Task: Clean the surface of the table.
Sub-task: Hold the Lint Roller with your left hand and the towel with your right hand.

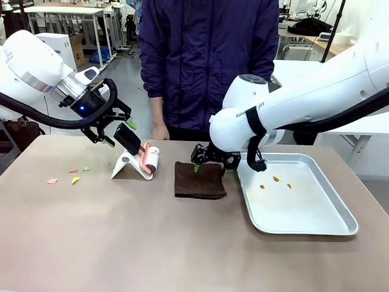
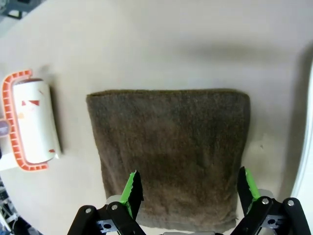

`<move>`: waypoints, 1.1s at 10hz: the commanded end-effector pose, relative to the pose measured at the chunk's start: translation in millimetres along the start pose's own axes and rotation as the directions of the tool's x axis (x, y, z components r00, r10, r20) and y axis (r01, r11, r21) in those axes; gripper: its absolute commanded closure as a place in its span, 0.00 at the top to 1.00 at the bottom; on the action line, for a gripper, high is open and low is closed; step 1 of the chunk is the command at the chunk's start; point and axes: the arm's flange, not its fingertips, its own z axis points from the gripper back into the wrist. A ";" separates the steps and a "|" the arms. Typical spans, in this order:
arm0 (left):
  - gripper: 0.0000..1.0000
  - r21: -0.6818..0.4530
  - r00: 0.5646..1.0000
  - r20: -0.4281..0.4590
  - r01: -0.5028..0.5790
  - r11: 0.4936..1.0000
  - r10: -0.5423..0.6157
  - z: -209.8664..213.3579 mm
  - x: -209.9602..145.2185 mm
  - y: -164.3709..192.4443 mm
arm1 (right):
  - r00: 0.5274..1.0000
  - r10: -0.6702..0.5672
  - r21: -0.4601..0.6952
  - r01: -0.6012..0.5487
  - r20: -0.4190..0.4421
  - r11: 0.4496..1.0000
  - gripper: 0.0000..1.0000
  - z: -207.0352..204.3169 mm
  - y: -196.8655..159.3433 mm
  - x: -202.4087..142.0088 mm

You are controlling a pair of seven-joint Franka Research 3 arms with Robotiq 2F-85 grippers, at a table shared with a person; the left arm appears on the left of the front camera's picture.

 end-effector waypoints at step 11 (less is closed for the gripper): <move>1.00 0.049 1.000 0.018 0.018 0.999 -0.019 -8.9 2.0 -10.9 | 0.996 -0.085 -0.138 0.086 0.016 0.987 1.00 -19.2 9.0 3.2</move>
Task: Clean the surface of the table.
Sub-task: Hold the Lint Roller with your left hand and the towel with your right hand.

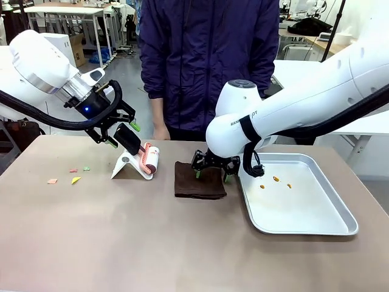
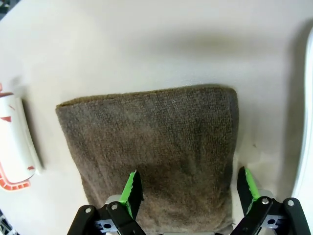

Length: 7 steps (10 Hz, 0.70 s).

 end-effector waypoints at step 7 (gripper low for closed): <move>0.00 0.055 0.997 0.080 -0.019 0.998 0.015 2.2 4.1 4.8 | 1.000 -0.020 -0.012 0.020 0.008 1.000 0.00 -2.8 9.3 2.5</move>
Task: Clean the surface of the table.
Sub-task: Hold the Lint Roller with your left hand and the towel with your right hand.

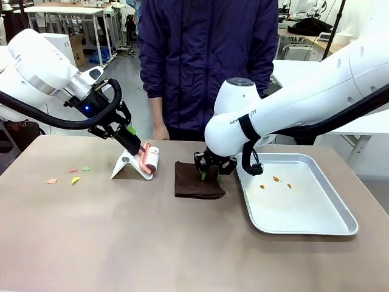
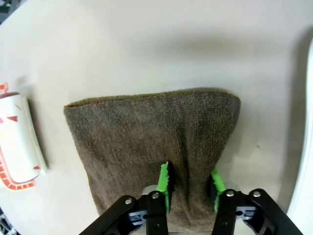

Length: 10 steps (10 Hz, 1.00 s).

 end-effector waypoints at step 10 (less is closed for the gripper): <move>0.00 -0.092 0.999 0.028 0.037 0.995 -0.035 9.7 -12.8 -6.4 | 0.999 -0.036 0.121 0.035 0.006 0.992 0.00 11.6 -5.9 -2.2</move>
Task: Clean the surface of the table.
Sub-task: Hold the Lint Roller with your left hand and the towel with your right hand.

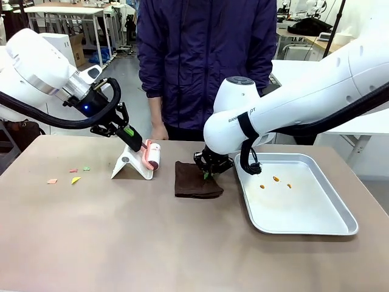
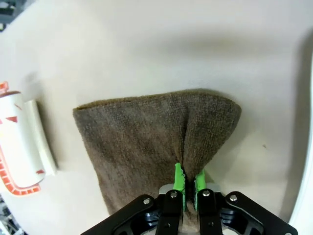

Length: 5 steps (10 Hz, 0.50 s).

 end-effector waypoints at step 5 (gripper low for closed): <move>0.00 -0.277 1.000 -0.018 -0.030 0.960 0.026 39.1 -27.1 0.1 | 0.995 -0.093 0.525 0.100 -0.038 0.845 0.00 98.4 -68.4 -32.2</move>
